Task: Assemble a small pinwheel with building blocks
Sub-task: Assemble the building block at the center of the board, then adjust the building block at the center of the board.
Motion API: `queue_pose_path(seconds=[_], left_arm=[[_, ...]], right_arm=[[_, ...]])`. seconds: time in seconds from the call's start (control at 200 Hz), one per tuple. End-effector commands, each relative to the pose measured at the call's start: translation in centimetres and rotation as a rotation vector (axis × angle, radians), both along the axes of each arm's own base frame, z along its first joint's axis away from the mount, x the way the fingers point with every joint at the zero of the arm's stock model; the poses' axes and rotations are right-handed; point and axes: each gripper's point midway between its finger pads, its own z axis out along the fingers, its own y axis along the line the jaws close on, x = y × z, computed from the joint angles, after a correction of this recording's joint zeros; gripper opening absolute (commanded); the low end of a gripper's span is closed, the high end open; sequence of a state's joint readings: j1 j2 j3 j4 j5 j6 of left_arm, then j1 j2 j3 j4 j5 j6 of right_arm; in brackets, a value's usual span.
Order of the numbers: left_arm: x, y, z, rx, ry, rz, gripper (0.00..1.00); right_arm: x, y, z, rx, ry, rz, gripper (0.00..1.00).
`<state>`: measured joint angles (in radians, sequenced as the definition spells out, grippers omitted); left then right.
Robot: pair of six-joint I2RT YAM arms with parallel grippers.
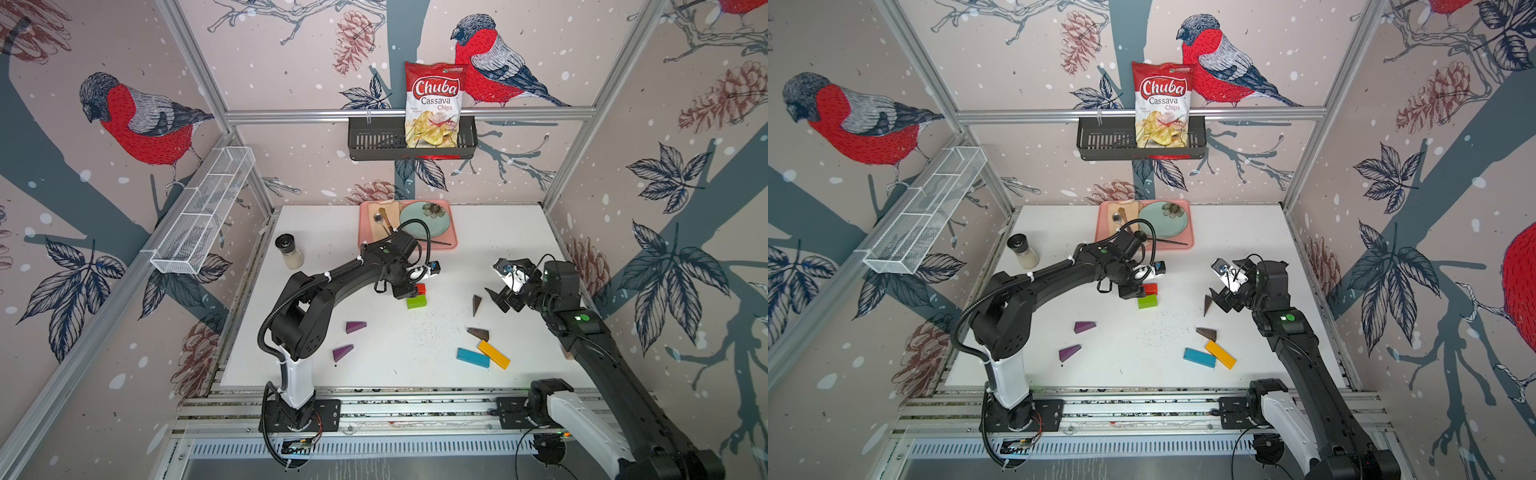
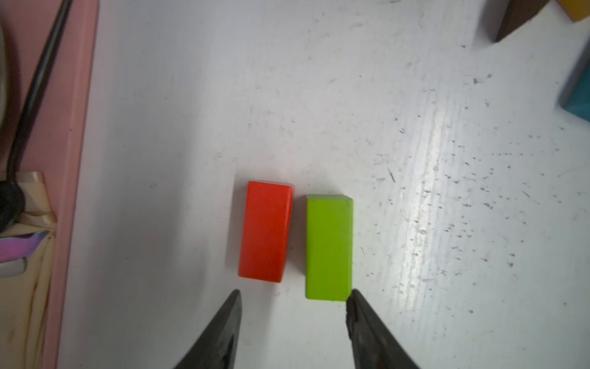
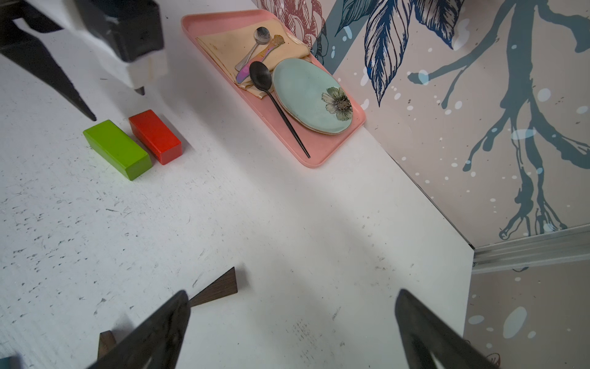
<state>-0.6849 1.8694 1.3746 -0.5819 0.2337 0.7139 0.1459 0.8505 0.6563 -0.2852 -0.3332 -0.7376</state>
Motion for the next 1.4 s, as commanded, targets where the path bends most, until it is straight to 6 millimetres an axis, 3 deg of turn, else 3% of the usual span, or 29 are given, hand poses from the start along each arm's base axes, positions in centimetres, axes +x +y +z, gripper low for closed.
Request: queue_pose_path(seconds=[0.0,0.27,0.911,1.396], left_arm=[[-0.1,-0.5,-0.2,-0.014,-0.076,-0.023,0.55],[-0.3,0.0,-2.0,0.013,-0.096,-0.002,0.47],[-1.5,-1.8,-1.9,-0.018,-0.096,-0.079,0.4],[-1.2,-1.5,-3.4,0.046,-0.121,-0.07,0.31]], right_arm=[[0.1,0.4,0.3,0.01,-0.014,0.021,1.0],[0.0,0.2,0.4,0.005,-0.015,0.014,0.99],[0.0,0.2,0.2,0.009,-0.006,0.015,0.99],[0.1,0.2,0.0,0.005,-0.003,0.014,1.0]])
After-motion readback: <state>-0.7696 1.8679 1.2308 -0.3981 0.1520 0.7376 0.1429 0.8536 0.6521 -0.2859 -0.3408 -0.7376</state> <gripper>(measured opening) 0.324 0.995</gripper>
